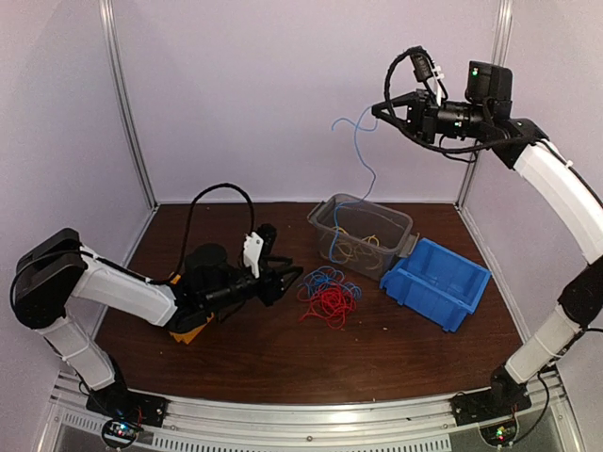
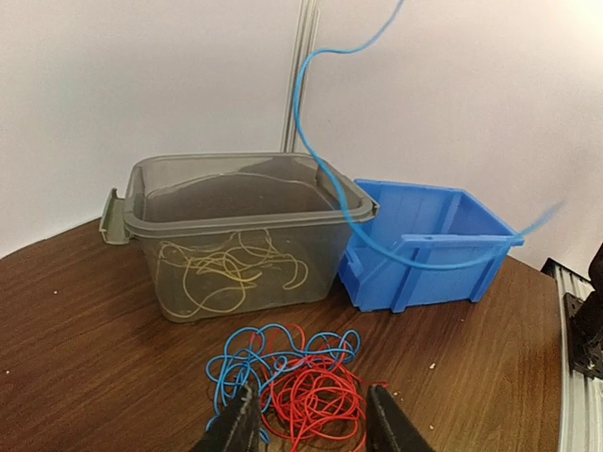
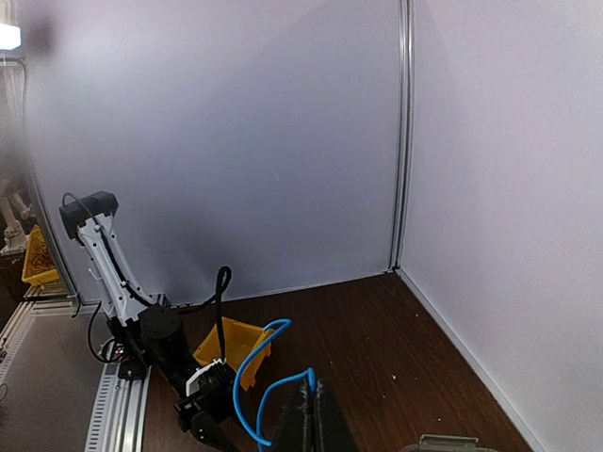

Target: Untangle the cables

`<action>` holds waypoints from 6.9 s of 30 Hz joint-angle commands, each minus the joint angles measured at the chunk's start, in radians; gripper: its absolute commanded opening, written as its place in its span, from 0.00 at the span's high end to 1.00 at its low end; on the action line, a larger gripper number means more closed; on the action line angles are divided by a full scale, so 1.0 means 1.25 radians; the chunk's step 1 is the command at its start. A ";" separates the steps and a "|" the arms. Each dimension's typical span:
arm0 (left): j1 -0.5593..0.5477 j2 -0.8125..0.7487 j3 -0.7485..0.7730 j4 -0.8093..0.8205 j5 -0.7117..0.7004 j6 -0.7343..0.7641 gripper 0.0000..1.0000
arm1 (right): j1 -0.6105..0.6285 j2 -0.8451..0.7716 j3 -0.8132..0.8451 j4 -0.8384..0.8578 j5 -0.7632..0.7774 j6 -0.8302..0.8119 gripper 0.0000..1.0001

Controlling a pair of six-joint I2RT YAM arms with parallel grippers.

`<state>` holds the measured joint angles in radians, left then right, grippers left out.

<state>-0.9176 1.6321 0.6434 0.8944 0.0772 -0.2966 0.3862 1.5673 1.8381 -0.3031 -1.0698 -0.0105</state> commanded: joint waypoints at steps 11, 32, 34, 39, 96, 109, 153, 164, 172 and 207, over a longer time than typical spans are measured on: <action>-0.002 -0.078 -0.005 -0.094 -0.105 0.066 0.59 | -0.139 -0.144 -0.107 -0.124 0.106 -0.114 1.00; -0.002 -0.156 -0.033 -0.142 -0.189 0.104 0.58 | -0.250 -0.218 -0.209 -0.136 0.130 -0.128 1.00; -0.002 -0.160 -0.036 -0.146 -0.193 0.104 0.58 | -0.260 -0.225 -0.221 -0.139 0.147 -0.129 1.00; -0.002 -0.160 -0.041 -0.146 -0.203 0.106 0.57 | -0.299 -0.247 -0.242 -0.161 0.170 -0.137 1.00; 0.006 -0.005 0.157 -0.326 -0.087 -0.037 0.55 | -0.073 -0.148 -0.496 -0.266 0.371 -0.376 0.53; 0.071 0.056 0.168 -0.330 0.074 -0.131 0.56 | 0.121 0.010 -0.484 -0.199 0.382 -0.389 0.59; 0.157 0.378 0.396 -0.306 0.318 -0.163 0.80 | 0.230 0.166 -0.519 -0.022 0.474 -0.347 0.49; 0.152 0.235 0.299 -0.249 0.346 -0.124 1.00 | 0.171 0.204 -0.354 -0.088 0.411 -0.343 0.55; 0.142 0.052 0.246 -0.296 0.348 -0.053 1.00 | 0.180 0.220 -0.389 -0.058 0.239 -0.328 0.47; 0.138 -0.139 0.159 -0.420 0.141 -0.027 1.00 | 0.259 0.275 -0.434 0.082 0.249 -0.313 0.18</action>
<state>-0.7418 1.4681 0.8452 0.3408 0.3042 -0.3008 0.6670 1.8423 1.2842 -0.2535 -0.8211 -0.4175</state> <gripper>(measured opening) 0.010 0.828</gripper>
